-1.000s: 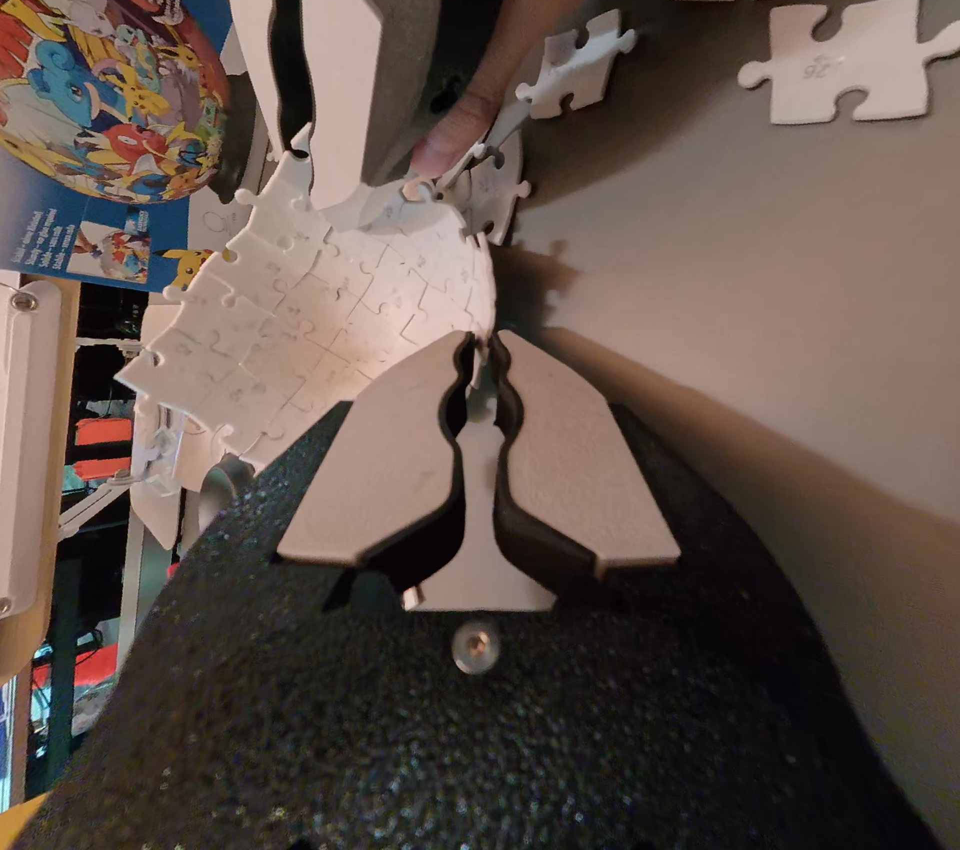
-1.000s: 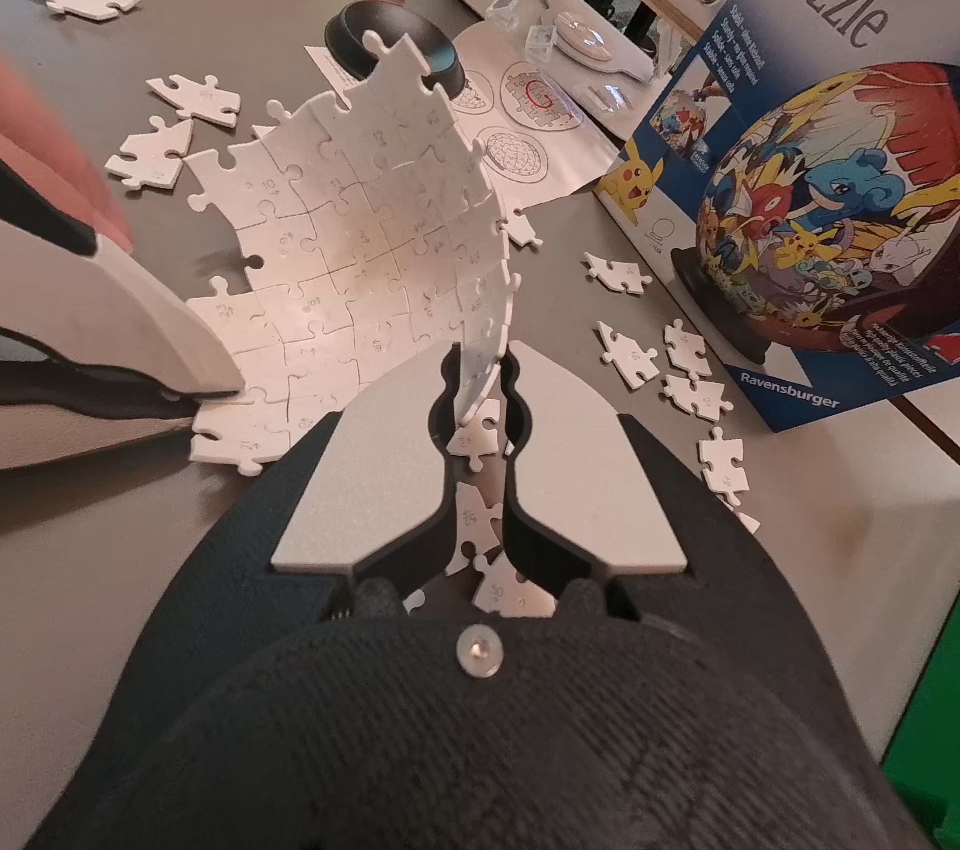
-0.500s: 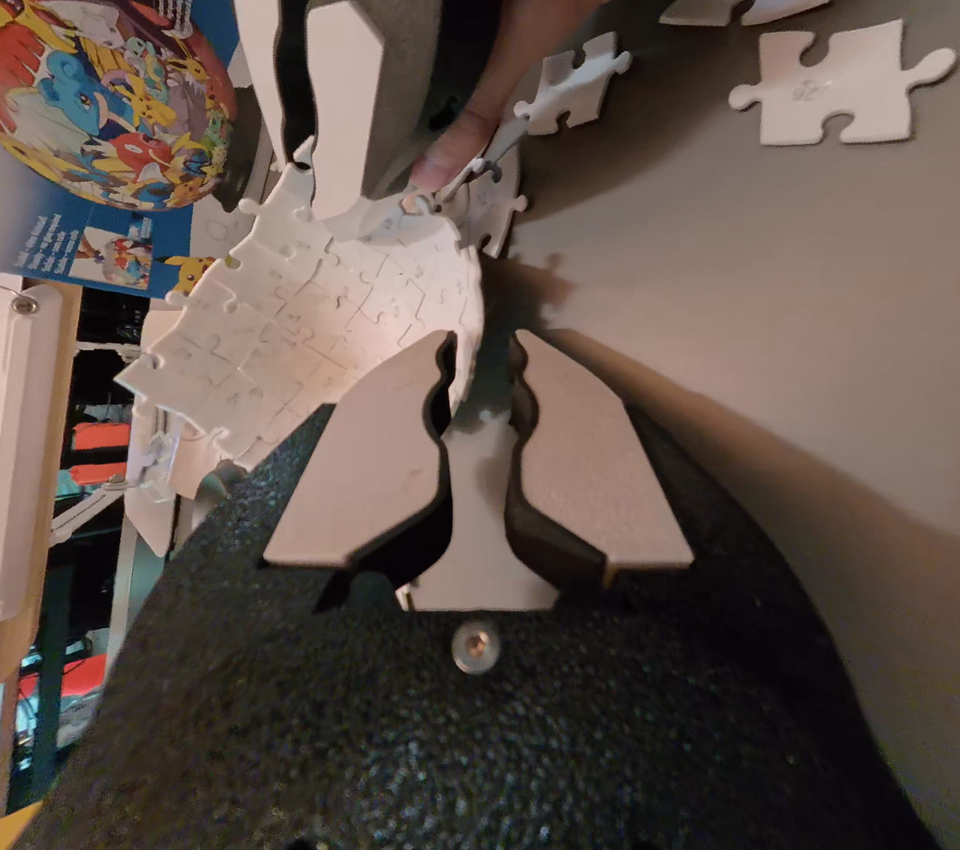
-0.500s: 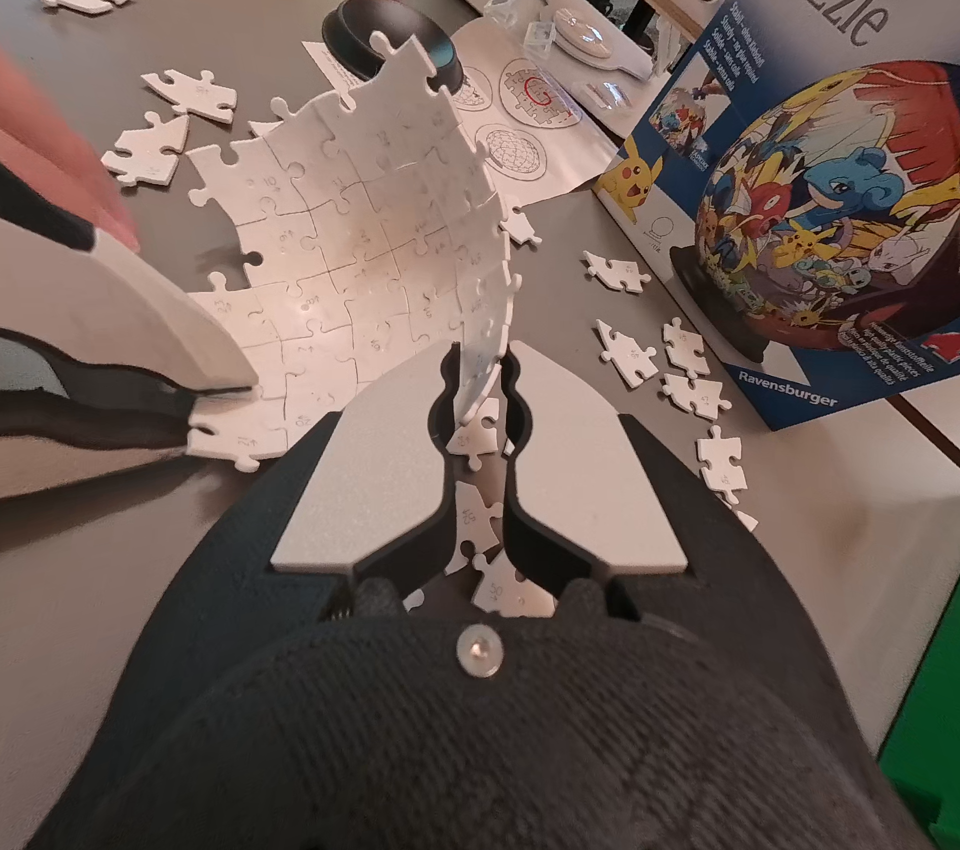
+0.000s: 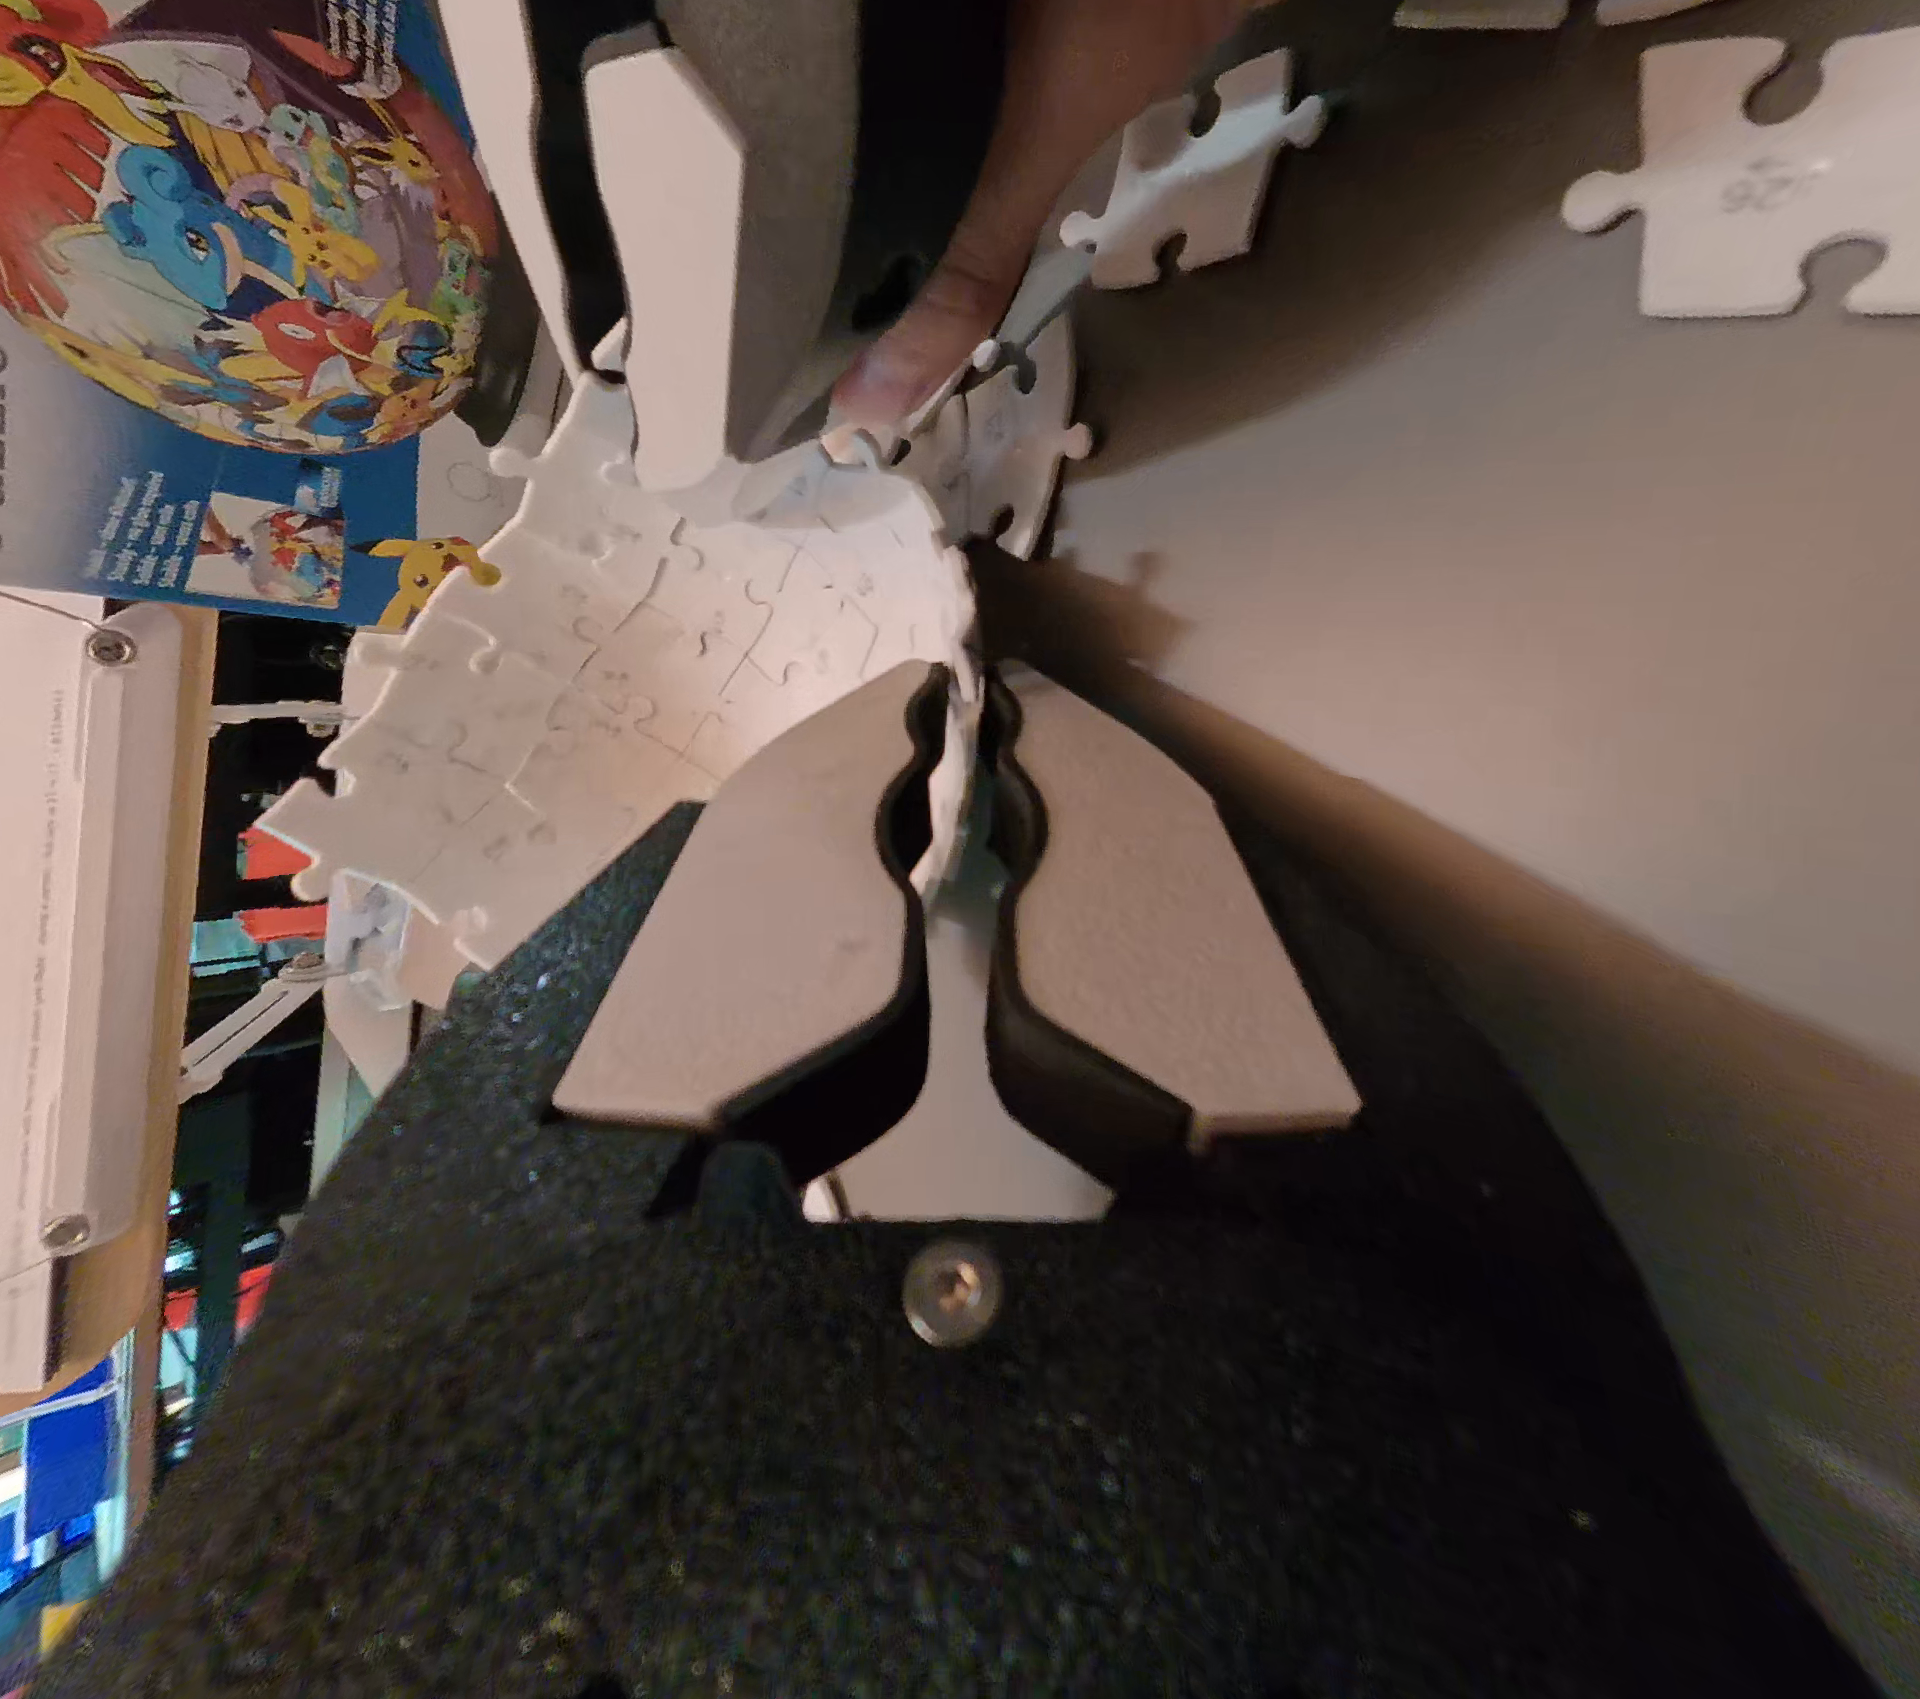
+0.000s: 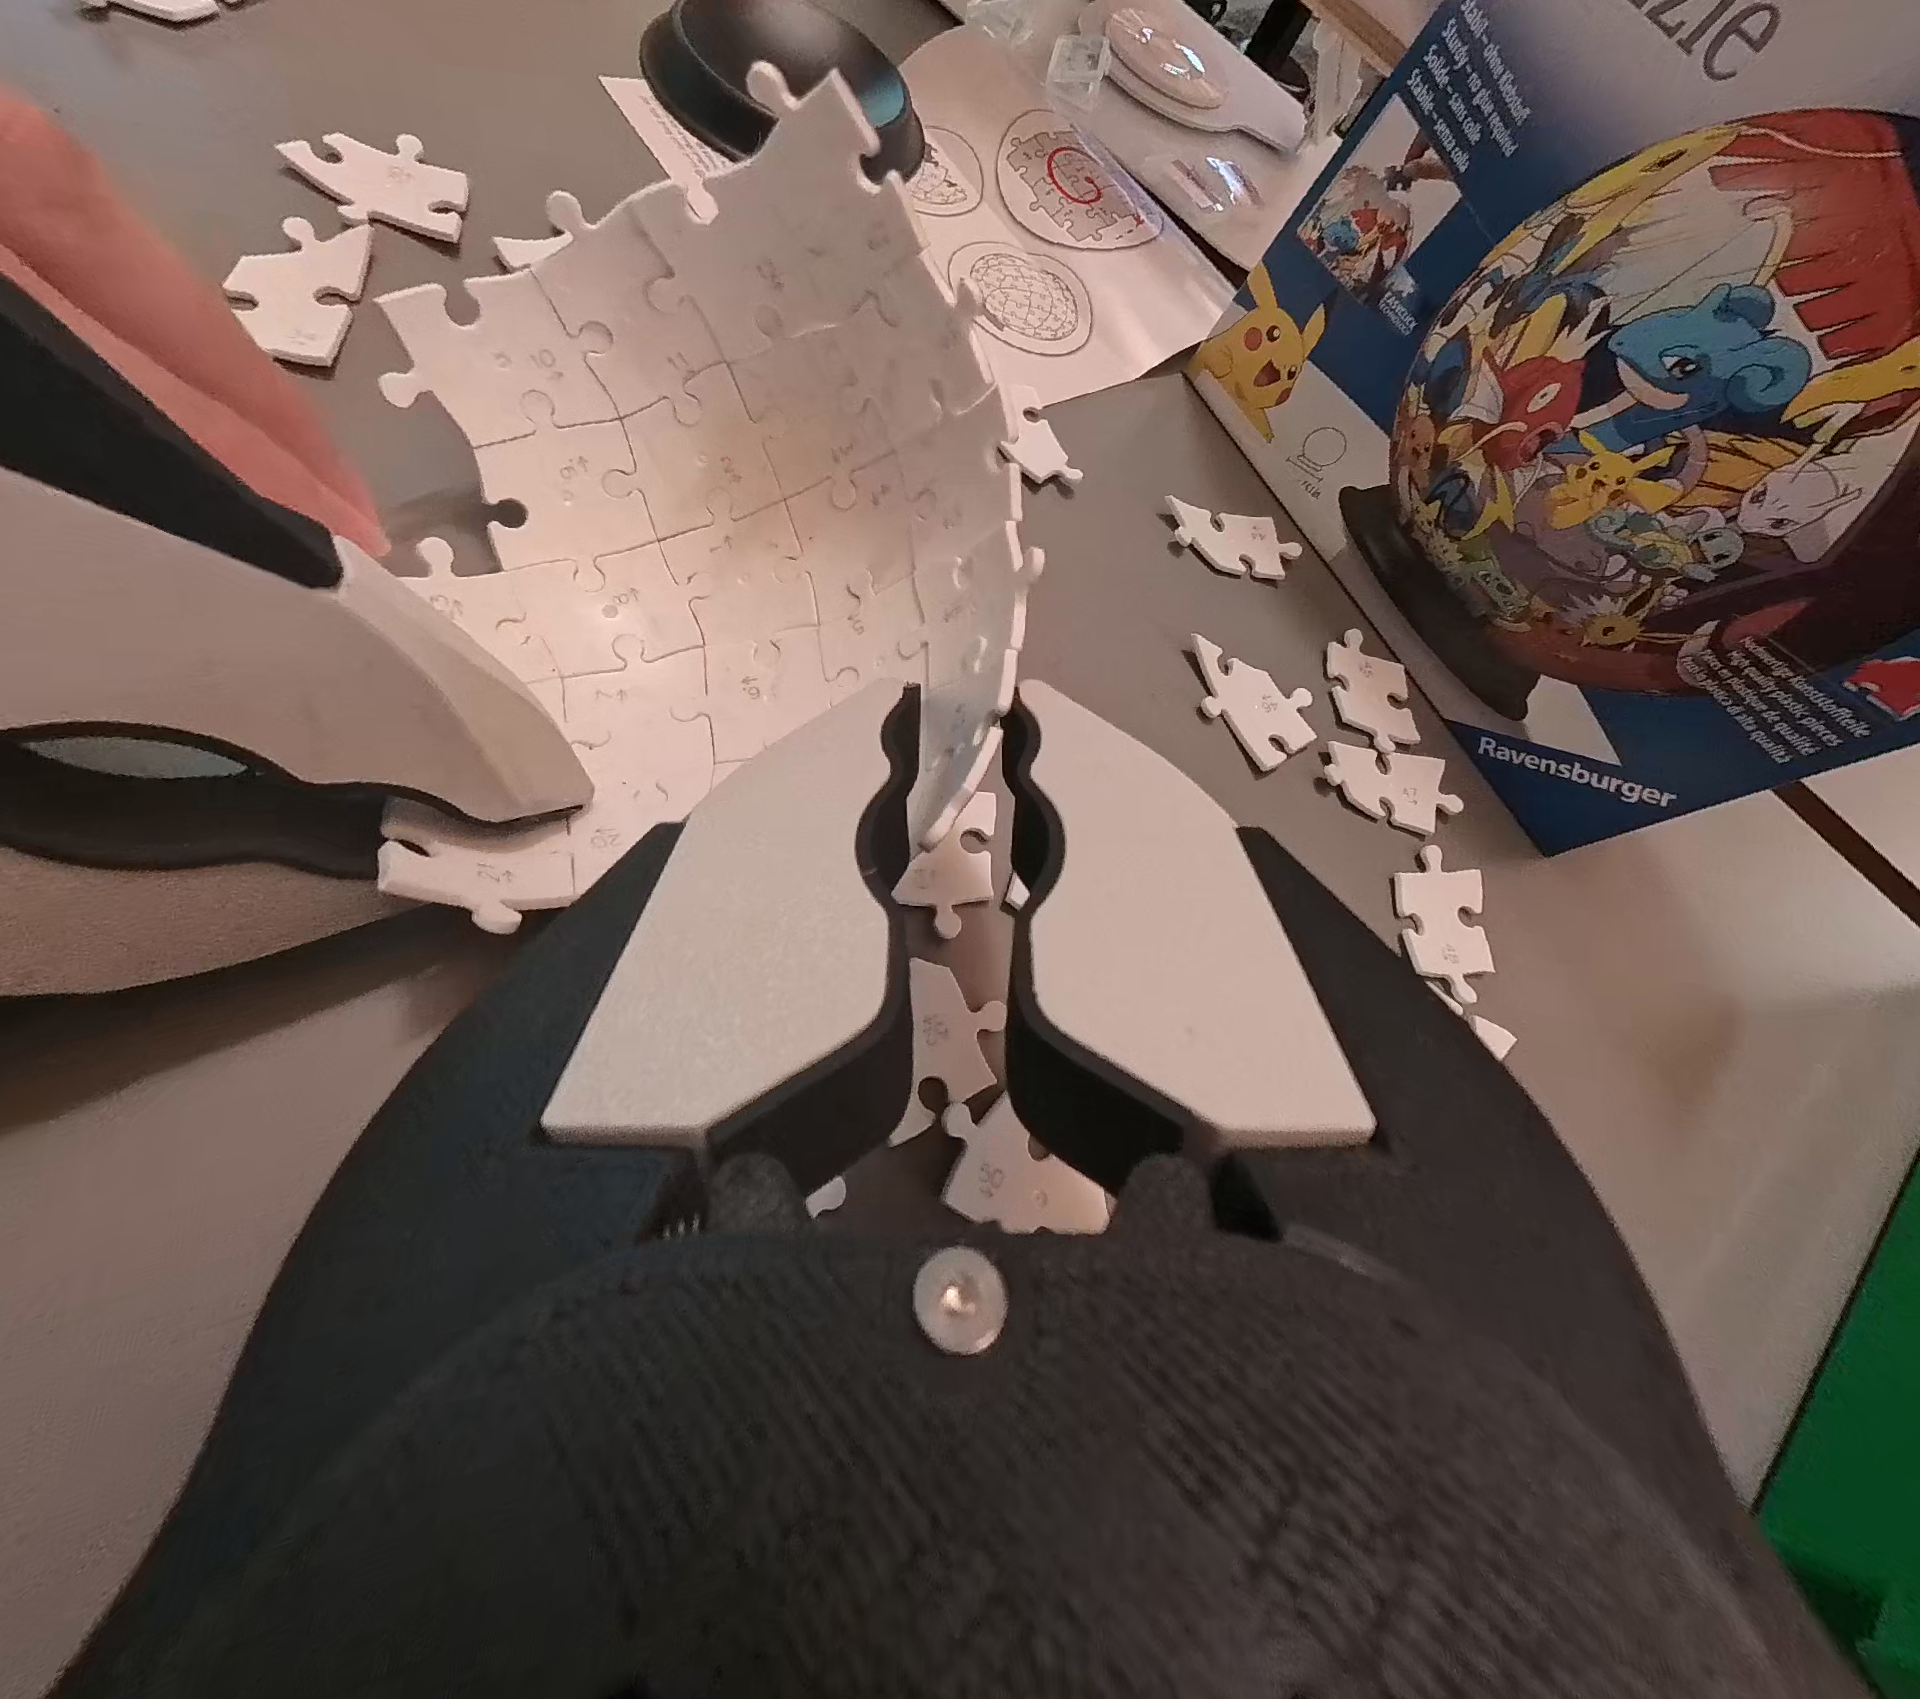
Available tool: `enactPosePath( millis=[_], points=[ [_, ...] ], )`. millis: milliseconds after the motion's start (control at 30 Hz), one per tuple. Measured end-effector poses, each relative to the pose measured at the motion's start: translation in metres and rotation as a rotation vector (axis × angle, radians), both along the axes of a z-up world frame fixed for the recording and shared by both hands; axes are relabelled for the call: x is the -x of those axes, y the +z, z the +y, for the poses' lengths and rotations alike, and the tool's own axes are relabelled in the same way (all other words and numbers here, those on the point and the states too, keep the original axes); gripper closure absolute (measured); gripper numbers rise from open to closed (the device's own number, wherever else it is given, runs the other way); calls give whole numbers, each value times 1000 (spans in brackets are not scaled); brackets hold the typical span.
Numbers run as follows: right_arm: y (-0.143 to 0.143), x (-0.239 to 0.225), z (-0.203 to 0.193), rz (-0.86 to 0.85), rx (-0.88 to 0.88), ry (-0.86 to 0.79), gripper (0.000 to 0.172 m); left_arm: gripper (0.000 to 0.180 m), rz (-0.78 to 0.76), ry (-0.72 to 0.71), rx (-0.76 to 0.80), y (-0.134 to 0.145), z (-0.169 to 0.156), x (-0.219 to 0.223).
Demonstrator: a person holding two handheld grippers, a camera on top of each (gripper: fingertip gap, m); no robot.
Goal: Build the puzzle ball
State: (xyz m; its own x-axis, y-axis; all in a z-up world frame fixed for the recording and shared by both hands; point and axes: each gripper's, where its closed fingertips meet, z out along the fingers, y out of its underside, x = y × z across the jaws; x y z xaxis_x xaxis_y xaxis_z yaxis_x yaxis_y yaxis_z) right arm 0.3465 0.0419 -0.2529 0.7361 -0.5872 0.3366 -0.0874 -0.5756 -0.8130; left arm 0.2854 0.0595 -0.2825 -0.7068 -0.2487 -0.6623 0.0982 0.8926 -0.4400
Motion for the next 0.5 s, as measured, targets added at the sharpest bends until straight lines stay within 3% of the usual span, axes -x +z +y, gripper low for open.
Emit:
enactPosePath(
  millis=[167,267,500],
  points=[
    [-1,0,0,3,5,-1,156,174,15,12,41,2,1,0],
    [0,0,0,-3,5,2,157,153,-22,15,56,9,5,1],
    [0,0,0,1,3,2,157,157,-33,24,10,9,34,2]
  ],
)
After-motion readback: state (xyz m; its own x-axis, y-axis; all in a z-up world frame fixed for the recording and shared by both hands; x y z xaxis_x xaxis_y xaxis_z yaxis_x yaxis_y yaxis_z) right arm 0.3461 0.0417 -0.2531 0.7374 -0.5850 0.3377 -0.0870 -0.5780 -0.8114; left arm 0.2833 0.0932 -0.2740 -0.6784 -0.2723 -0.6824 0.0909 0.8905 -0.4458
